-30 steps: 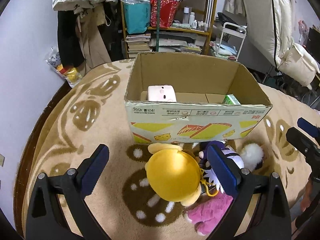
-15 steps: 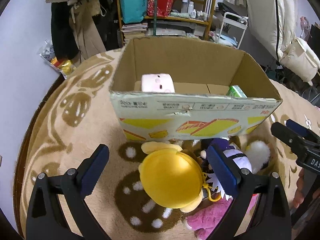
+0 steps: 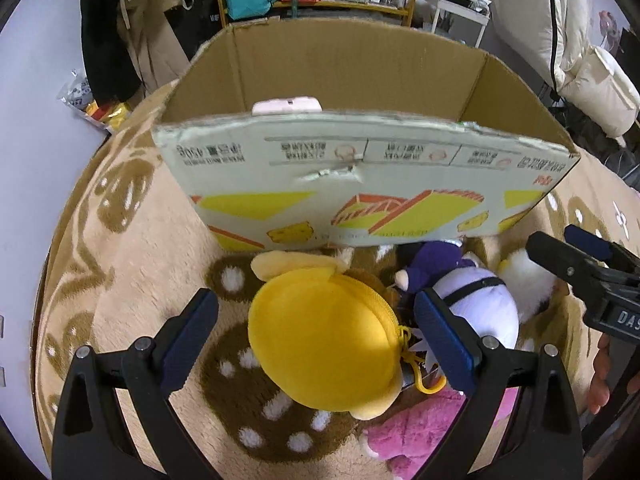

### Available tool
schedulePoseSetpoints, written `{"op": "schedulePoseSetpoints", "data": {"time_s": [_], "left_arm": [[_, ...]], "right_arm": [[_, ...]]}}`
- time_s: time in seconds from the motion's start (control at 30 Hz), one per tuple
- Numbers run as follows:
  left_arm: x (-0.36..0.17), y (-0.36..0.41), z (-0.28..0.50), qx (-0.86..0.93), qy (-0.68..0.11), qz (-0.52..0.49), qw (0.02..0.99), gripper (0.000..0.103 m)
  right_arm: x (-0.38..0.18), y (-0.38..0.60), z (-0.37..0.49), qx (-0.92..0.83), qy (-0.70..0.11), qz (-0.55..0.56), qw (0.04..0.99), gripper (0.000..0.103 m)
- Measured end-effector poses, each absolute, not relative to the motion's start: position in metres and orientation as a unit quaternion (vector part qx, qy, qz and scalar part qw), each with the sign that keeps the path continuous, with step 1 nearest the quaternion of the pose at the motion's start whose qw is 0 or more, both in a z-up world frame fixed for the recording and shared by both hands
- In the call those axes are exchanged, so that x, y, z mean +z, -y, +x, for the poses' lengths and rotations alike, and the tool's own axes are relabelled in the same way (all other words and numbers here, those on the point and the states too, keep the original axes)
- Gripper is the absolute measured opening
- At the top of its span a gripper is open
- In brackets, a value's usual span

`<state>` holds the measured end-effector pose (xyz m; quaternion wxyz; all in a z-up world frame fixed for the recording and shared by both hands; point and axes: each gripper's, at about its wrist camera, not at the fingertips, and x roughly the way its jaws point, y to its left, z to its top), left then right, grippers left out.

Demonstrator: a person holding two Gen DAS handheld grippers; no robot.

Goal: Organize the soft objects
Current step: 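Grasp the yellow round plush with the left tool while the right tool grasps the black-and-white plush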

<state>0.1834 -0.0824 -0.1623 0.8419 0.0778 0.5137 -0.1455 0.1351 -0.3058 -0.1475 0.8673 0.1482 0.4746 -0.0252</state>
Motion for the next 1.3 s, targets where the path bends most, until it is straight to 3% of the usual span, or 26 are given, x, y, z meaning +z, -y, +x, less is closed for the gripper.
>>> {"op": "schedulePoseSetpoints", "data": {"time_s": [0.1,0.17,0.27,0.6,0.87,1.03,1.3], "left_arm": [[-0.171,0.085,0.185,-0.153,-0.529,0.085,0.830,0.098],[-0.175,0.085,0.185,-0.149,-0.533,0.087,0.829,0.098],[-0.180,0.079,0.189,-0.150,-0.547,0.065,0.821,0.098],[-0.189,0.068,0.193,-0.132,-0.567,0.053,0.812,0.097],[-0.193,0.072,0.191,-0.142,-0.577,0.032,0.804,0.090],[-0.193,0.070,0.197,-0.153,-0.577,0.027,0.802,0.080],[-0.189,0.073,0.191,-0.138,-0.568,0.039,0.810,0.073]], "right_arm": [[-0.155,0.309,0.136,-0.020,-0.498,0.166,0.851,0.090],[-0.164,0.311,0.136,-0.020,-0.513,0.176,0.840,0.071],[-0.177,0.314,0.136,-0.014,-0.536,0.201,0.820,0.054],[-0.184,0.309,0.138,-0.013,-0.556,0.195,0.808,0.052],[-0.191,0.294,0.142,-0.021,-0.561,0.181,0.807,0.052],[-0.194,0.285,0.145,-0.024,-0.564,0.166,0.808,0.052],[-0.194,0.282,0.145,-0.021,-0.562,0.165,0.810,0.039]]}}
